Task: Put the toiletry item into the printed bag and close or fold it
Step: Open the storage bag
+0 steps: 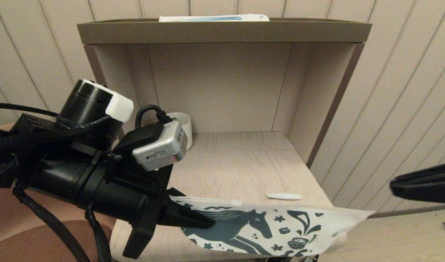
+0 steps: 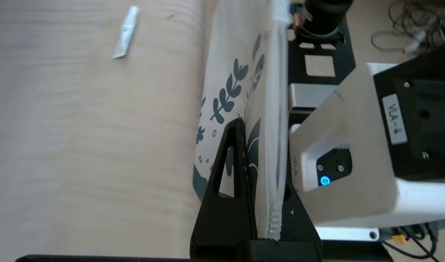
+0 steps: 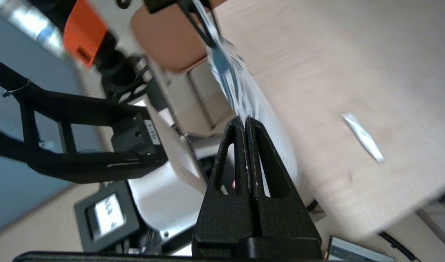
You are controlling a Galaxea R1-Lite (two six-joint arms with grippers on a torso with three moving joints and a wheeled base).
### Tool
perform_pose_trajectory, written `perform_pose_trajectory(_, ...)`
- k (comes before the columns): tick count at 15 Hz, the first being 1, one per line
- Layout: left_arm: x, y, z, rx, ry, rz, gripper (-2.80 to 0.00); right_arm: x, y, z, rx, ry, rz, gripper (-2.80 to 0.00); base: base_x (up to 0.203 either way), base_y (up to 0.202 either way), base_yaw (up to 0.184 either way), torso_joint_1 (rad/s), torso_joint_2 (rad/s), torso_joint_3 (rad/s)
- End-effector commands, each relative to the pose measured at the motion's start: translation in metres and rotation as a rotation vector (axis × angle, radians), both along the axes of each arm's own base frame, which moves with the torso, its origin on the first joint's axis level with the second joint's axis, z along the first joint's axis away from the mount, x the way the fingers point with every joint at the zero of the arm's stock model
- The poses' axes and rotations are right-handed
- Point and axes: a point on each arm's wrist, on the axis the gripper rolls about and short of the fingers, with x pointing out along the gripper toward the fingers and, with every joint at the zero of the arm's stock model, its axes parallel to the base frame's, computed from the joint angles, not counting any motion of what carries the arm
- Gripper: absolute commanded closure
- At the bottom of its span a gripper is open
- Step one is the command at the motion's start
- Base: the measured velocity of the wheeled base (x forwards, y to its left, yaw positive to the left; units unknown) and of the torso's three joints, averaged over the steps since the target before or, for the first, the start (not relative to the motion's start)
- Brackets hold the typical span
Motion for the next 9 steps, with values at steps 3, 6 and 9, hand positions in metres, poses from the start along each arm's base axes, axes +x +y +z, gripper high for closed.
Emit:
perform_pose_trajectory(3, -0.005, -0.025, -0.009, 0.055, -0.006, -0.045, 0.0, 0.039, 0.04, -0.012, -0.113, 0.007, 0.126, 0.0, 0.0, 0.0, 0.0, 0.0, 0.0, 0.0)
perform_pose_trajectory(6, -0.012, -0.032, -0.01, 0.066, -0.016, -0.067, 0.0, 0.04, 0.043, -0.013, -0.121, -0.057, 0.237, 0.0, 0.0, 0.0, 0.0, 0.0, 0.0, 0.0)
perform_pose_trajectory(9, -0.012, -0.033, -0.005, 0.05, -0.039, -0.076, 0.0, 0.038, 0.043, -0.026, -0.167, -0.062, 0.298, -2.8, 0.0, 0.0, 0.0, 0.0, 0.0, 0.0)
